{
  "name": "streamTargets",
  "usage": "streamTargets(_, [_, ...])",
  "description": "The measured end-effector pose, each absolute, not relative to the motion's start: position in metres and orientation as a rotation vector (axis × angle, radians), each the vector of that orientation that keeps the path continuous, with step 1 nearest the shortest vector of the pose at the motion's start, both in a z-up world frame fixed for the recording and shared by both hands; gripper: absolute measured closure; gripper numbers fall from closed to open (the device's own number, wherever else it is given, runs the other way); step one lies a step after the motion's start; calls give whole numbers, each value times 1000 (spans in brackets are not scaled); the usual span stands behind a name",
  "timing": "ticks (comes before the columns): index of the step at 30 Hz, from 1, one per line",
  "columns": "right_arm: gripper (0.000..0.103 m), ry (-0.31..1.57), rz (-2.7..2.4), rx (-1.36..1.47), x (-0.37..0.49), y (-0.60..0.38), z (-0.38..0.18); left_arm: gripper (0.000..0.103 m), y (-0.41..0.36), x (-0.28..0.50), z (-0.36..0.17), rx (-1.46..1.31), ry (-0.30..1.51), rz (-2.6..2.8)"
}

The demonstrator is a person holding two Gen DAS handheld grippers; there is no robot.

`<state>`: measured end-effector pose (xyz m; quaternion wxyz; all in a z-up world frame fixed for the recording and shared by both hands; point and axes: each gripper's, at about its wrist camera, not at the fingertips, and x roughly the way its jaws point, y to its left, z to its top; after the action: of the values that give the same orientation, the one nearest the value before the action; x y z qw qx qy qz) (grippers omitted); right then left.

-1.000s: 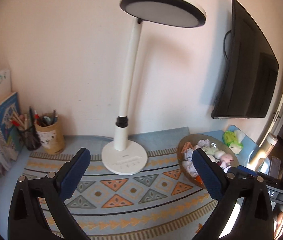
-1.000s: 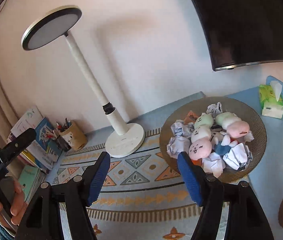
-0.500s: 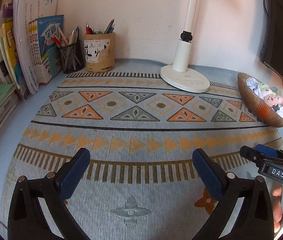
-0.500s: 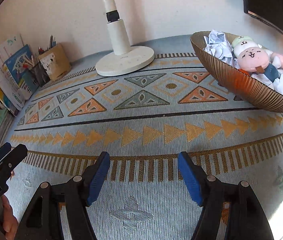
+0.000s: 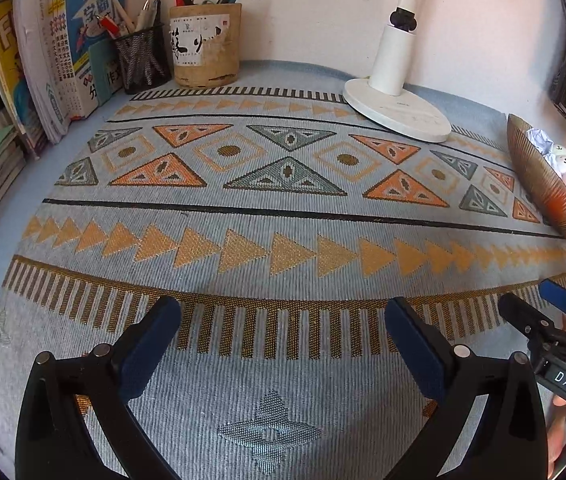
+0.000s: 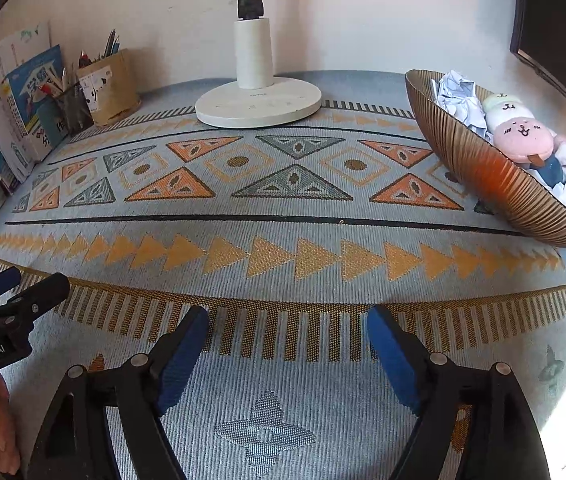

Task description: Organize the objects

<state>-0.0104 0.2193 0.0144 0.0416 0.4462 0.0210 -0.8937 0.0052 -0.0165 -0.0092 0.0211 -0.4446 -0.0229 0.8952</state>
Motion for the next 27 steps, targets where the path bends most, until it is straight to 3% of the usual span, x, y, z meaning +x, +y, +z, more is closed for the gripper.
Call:
streamTargets(7, [16, 65, -2742, 1380, -11, 218, 13, 1, -8, 4, -11, -1408, 28, 2769])
streamTargets(14, [0, 54, -2745, 1432, -16, 221, 9, 0, -9, 3, -12, -1409, 28, 2768])
streamTargets(27, [0, 53, -2761, 1397, -11, 221, 9, 0, -12, -1, -13, -1412, 22, 2765])
